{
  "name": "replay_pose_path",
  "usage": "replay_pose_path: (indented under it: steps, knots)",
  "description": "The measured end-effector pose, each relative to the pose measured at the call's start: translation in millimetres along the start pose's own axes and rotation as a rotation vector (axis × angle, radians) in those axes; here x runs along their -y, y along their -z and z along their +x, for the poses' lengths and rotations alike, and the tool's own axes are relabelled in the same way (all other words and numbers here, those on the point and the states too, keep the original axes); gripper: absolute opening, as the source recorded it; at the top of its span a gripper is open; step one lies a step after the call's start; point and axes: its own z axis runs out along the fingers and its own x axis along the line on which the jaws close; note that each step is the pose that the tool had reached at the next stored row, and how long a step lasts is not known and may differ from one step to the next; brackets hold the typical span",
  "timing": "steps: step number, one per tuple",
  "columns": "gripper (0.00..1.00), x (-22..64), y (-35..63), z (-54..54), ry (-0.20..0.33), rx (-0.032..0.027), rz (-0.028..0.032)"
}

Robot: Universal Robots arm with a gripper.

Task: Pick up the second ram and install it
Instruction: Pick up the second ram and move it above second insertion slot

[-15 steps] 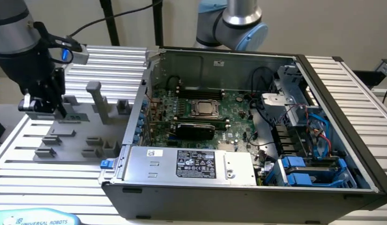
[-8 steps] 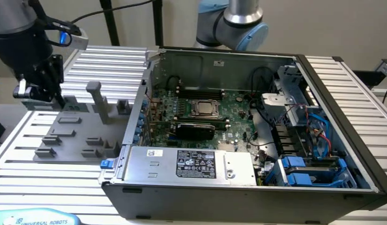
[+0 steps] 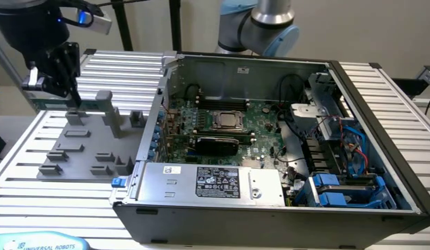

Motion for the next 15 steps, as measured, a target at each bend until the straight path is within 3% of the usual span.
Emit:
replay_pose_path:
  steps: [9,15]
  knots:
    - [0.13,40.4,41.2,-0.5,0.000,-0.0001,-0.0012]
    - [0.13,67.3,54.0,-0.8,0.000,0.0000,-0.0022]
